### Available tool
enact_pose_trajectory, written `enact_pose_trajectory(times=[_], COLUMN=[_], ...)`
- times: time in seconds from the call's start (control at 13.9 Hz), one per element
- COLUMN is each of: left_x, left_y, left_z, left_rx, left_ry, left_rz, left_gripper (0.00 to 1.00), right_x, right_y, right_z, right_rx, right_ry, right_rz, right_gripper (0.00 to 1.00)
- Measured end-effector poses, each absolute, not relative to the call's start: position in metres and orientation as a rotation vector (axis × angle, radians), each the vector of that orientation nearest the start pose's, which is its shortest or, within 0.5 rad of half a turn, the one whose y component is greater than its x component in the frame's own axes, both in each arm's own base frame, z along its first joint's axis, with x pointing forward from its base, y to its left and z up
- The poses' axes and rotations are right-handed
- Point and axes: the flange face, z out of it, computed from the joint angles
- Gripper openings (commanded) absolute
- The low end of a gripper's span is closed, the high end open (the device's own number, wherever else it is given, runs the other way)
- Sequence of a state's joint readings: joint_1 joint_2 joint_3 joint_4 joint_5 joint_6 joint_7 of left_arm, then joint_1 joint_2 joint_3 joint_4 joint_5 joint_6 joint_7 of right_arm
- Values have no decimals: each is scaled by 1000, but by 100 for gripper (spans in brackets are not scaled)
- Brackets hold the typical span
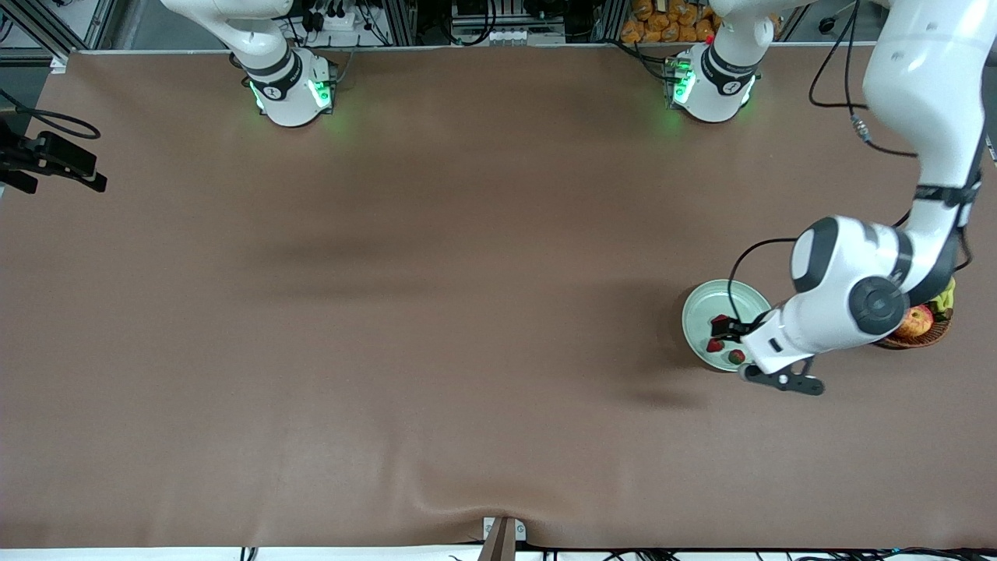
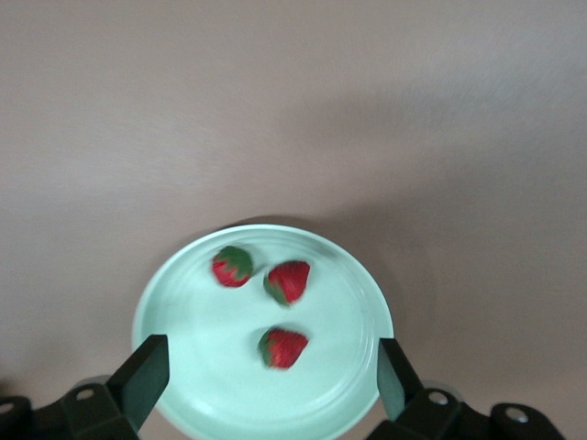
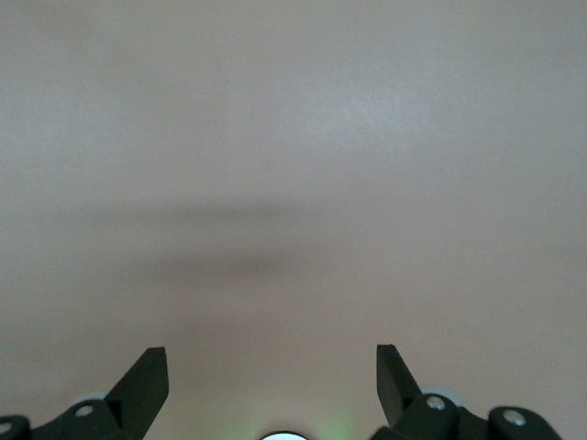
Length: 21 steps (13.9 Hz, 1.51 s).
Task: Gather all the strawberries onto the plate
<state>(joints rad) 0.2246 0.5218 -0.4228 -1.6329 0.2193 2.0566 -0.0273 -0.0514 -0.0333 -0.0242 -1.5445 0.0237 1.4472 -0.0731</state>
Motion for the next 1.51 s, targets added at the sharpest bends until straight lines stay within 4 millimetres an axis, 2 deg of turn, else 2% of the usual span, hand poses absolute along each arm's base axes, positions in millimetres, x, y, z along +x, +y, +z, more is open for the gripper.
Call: enact_pose_trajectory(times=[0.36,0.5,0.65,0.79,1.01,1.15,1.29,1.51], left_x=[649,642,635,624,600,584,571,556], left_y=[-78,-72,-68,-62,-30,-21,-25,-31], left_z=[478,525,559,586,625,643,647,643], left_rx=[-3048,-3032,-3023,-3037,-3142,-3162,-3153,-3139], left_ry=[309,277,254,206,75,32,24,24], left_rz=[-15,-40,-50,-69,-70,-63,-38,-9], left_gripper=[100,100,100,100,100,100,100,100], right_x=[530,530,530,530,530,530,530,529], right_y=[-38,-38,-38,-40,-39,-36,-35,-35], right_z=[644,644,644,645,646,649,650,649], right_rx=[-3111,-3111,-3111,-3111,-3111,-3112,-3113,-3112], right_ry=[1,1,2,7,6,-3,-7,-6], right_rz=[99,100,100,99,93,85,83,91], right_gripper=[100,100,100,100,100,100,100,100])
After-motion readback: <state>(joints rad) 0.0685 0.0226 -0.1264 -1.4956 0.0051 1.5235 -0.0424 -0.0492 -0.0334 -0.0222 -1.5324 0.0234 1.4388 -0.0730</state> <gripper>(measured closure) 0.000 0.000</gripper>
